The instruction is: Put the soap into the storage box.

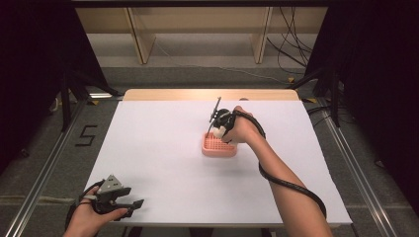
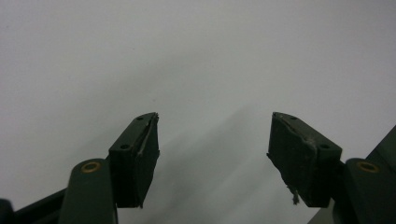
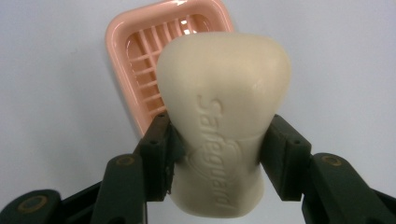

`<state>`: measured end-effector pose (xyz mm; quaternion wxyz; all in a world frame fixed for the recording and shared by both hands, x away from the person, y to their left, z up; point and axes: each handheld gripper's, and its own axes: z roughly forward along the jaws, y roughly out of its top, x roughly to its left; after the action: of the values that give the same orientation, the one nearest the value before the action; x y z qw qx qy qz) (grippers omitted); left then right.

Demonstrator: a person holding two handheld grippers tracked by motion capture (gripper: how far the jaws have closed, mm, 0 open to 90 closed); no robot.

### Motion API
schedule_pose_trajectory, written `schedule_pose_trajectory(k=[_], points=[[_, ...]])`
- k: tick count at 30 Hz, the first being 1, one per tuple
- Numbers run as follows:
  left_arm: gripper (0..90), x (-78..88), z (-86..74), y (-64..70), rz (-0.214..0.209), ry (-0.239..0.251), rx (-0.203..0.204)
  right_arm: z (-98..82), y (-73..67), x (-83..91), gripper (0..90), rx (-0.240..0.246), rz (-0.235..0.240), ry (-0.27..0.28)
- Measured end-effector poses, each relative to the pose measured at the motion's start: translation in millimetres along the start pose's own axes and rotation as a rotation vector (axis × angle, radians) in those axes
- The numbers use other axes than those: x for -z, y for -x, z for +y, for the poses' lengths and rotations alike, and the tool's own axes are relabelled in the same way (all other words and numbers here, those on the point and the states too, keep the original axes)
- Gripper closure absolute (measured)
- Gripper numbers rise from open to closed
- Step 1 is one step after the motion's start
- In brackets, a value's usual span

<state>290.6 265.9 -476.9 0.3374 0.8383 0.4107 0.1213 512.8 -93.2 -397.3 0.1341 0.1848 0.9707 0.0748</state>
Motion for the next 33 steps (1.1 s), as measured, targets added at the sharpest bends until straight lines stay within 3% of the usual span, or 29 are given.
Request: schedule_pose_trajectory(k=[9,17,18,22,24,33], points=[[33.0,0.0,0.0,0.0,-0.001,-0.001,0.0,3.8,-1.7,-3.7,50.5,0.009,0.002,0.006],[33.1,0.5,0.2,0.0,0.0,-0.004,-0.001,7.3,-5.4,-6.9,50.5,-0.018,0.018,0.017],[33.1,0.2,0.1,0.3,0.001,0.001,0.004,7.2,-3.5,-7.3,50.5,0.011,0.009,0.01],[33.1,0.4,-0.1,0.1,0.001,0.003,0.002,8.2,-3.1,-9.6,50.5,0.019,0.005,0.015],[33.1,0.3,-0.1,0.1,0.0,0.004,0.003,9.1,-4.8,-10.6,50.5,0.0,0.01,0.017],[33.1,0.3,-0.1,0.5,-0.005,0.003,0.016,10.3,-4.7,-15.4,50.5,0.03,0.009,0.013]])
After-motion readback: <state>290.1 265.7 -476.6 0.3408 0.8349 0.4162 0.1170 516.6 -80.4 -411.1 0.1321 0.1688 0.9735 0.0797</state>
